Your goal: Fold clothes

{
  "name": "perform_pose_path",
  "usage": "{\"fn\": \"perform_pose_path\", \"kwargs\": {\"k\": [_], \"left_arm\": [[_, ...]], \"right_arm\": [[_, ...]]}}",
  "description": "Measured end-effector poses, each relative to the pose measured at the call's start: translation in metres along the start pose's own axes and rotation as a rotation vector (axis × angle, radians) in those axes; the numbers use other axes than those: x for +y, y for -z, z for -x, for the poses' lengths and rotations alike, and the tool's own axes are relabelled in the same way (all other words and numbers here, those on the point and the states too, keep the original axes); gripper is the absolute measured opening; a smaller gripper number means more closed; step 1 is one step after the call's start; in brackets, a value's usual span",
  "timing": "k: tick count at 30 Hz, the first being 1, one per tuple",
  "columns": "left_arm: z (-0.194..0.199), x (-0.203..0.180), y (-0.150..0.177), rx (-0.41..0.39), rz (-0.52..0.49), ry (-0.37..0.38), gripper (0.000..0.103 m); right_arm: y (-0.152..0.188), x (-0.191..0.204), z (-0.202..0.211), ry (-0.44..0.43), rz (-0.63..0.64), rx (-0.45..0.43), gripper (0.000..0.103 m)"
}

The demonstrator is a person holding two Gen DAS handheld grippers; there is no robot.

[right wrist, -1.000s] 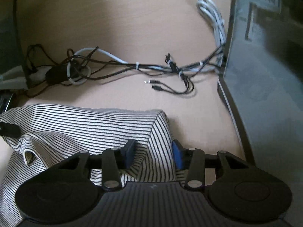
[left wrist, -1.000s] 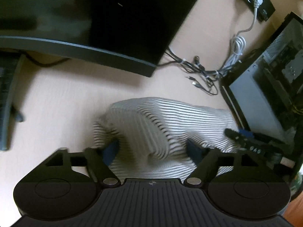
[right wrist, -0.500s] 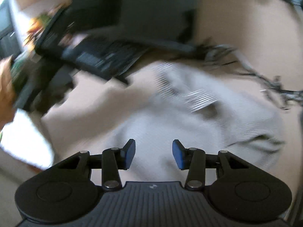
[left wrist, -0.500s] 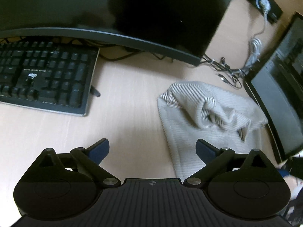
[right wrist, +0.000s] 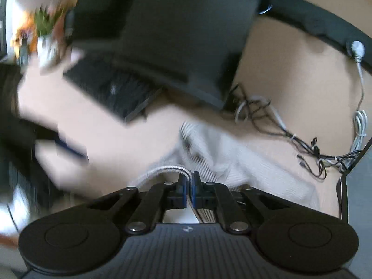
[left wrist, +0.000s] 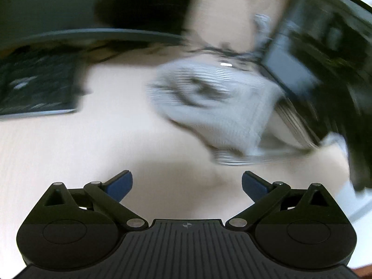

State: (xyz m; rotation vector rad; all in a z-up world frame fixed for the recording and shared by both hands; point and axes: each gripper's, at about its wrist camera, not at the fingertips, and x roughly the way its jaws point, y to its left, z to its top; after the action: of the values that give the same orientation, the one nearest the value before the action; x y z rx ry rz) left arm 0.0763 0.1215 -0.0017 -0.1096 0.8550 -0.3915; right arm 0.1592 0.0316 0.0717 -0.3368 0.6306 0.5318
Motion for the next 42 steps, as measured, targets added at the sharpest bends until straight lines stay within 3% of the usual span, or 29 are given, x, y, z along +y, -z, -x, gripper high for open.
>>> {"fn": "perform_pose_path", "kwargs": {"k": [3, 9, 11, 12, 13, 16, 18, 23, 31, 32, 33, 34, 39, 42], "left_arm": [[-0.008, -0.03, -0.007, -0.047, -0.089, -0.034, 0.103], [-0.026, -0.048, -0.032, -0.123, -0.104, -0.111, 0.102], [-0.033, -0.046, -0.038, -0.12, -0.105, -0.183, 0.077], [-0.033, -0.041, -0.041, -0.109, -0.083, -0.193, 0.051], [-0.033, -0.035, -0.042, -0.101, -0.049, -0.187, 0.043], [-0.028, -0.019, -0.04, -0.099, 0.024, -0.182, 0.04], [-0.027, -0.011, -0.039, -0.096, 0.061, -0.184, 0.04], [-0.03, 0.004, -0.039, -0.08, 0.153, -0.161, 0.04], [-0.033, 0.01, -0.047, -0.063, 0.189, -0.151, 0.041], [-0.033, 0.01, -0.047, -0.06, 0.188, -0.154, 0.041], [-0.033, 0.011, -0.048, -0.058, 0.186, -0.158, 0.041], [-0.031, 0.011, -0.048, -0.059, 0.184, -0.166, 0.041], [-0.006, 0.015, -0.042, -0.09, 0.19, -0.194, 0.043], [-0.002, 0.014, -0.022, -0.027, 0.165, -0.188, 0.054]], "right_arm": [[-0.01, -0.012, 0.005, 0.006, 0.005, -0.025, 0.004], [-0.001, -0.014, 0.011, -0.025, 0.028, -0.028, 0.004], [0.003, -0.019, 0.02, -0.011, 0.019, -0.039, 0.005], [0.006, -0.022, 0.024, -0.004, 0.015, -0.044, 0.006], [0.008, -0.025, 0.029, 0.002, 0.01, -0.05, 0.009], [0.046, -0.043, 0.05, 0.147, -0.069, -0.053, 0.042], [0.073, -0.055, 0.064, 0.244, -0.122, -0.055, 0.042], [0.154, -0.06, 0.072, 0.324, -0.299, 0.031, 0.044], [0.153, -0.079, 0.06, 0.354, -0.373, -0.03, 0.044], [0.153, -0.082, 0.059, 0.358, -0.382, -0.038, 0.039], [0.153, -0.084, 0.057, 0.361, -0.391, -0.046, 0.015], [0.153, -0.087, 0.056, 0.365, -0.4, -0.054, 0.004], [0.153, -0.097, 0.063, 0.368, -0.429, -0.079, 0.003], [0.155, -0.101, 0.081, 0.356, -0.431, -0.081, 0.004]]}}
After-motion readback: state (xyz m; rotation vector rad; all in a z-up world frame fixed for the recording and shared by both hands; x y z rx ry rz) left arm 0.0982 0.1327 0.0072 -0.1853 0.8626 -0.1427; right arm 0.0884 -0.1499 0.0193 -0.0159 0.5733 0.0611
